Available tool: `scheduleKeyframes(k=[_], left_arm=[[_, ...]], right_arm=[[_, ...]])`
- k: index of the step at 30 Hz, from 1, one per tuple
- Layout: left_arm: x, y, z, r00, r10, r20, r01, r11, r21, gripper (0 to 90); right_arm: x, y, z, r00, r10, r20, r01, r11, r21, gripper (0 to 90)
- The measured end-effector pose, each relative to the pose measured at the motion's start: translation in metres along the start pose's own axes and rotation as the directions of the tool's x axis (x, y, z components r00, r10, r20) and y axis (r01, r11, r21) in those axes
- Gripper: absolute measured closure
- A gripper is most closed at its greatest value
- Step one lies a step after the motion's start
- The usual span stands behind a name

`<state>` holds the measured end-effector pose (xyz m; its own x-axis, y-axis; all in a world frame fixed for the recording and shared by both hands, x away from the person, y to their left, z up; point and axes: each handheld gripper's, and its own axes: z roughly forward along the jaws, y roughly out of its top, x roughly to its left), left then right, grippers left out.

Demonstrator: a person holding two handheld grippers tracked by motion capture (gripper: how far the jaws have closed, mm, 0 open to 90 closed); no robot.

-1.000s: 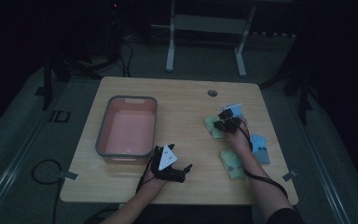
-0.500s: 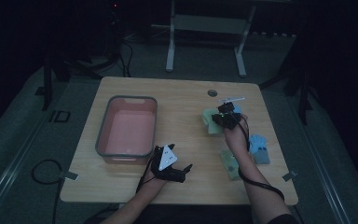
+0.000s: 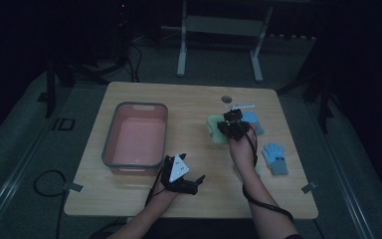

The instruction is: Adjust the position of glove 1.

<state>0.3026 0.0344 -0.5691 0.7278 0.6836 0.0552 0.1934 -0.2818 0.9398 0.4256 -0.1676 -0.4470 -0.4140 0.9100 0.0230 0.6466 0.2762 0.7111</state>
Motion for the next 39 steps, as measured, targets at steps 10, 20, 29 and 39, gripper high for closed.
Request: scheduleKeyframes(k=[10,20,29,39], left_arm=[[0.0,0.0,0.0,1.0,0.001,0.002,-0.001,1.0,-0.001,2.0],[0.0,0.0,0.0,1.0,-0.001,0.004,0.001,1.0,-0.001,2.0],[-0.001,0.0,0.0,1.0,0.009,0.001,-0.009,1.0,0.002,1.9],[0.0,0.0,0.0,1.0,0.005,0.002,-0.005,1.0,0.001,1.9]], right_arm=[[0.015,-0.016,0.014,0.9994,0.034,0.002,-0.034,0.999,0.024,85.4],[0.022,-0.035,0.044,0.9992,0.037,0.016,-0.038,0.995,0.089,85.3],[0.022,-0.046,0.063,0.9984,0.051,0.024,-0.054,0.991,0.123,83.8],[0.024,-0.052,0.074,0.9982,0.057,0.019,-0.059,0.987,0.149,70.3]])
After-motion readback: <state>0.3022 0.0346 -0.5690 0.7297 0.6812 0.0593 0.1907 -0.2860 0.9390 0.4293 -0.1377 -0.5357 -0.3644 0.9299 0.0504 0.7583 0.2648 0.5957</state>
